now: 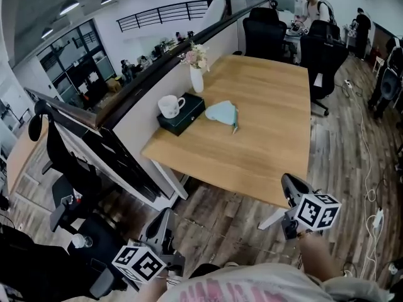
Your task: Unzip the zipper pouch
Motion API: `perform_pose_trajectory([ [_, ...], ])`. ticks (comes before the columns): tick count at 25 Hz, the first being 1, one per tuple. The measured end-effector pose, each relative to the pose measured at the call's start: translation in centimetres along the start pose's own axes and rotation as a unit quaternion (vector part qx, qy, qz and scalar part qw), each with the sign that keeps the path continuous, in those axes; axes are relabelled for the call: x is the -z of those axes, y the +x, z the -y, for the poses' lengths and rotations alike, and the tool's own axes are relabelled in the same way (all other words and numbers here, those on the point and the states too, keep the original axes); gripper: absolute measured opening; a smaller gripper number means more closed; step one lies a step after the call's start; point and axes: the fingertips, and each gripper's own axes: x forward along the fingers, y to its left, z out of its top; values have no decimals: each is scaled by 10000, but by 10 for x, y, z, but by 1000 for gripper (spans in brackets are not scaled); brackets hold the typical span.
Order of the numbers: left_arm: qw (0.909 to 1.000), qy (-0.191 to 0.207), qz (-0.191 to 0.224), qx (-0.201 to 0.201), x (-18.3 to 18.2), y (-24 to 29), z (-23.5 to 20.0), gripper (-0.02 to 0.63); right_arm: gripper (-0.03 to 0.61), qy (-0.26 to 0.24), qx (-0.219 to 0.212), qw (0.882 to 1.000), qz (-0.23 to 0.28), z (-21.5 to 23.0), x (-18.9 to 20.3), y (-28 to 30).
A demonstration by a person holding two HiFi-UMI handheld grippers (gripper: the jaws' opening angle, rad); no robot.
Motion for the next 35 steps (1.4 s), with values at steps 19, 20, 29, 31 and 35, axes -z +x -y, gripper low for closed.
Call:
perform_pose_trajectory([
  [19, 9771, 64, -1508, 1498, -21, 301, -34, 2, -3, 689, 1440, 9871, 145, 108, -42, 107],
  [20, 9745, 96, -1546, 1626, -26, 317, -33, 2, -3, 669, 1489, 9863, 236, 109, -53, 115],
  [29, 9496, 524, -1922, 2420, -38, 424, -39, 2, -3, 865, 2112, 9716, 624, 128, -84, 144],
  [31, 9475, 636, -2019, 2398, -34, 441, -46, 2, -3, 937, 2280, 9676, 540, 133, -77, 145],
  [35, 9392, 984, -2233, 2416, -22, 470, -56, 2, -3, 1166, 2562, 9587, 414, 142, -63, 142],
])
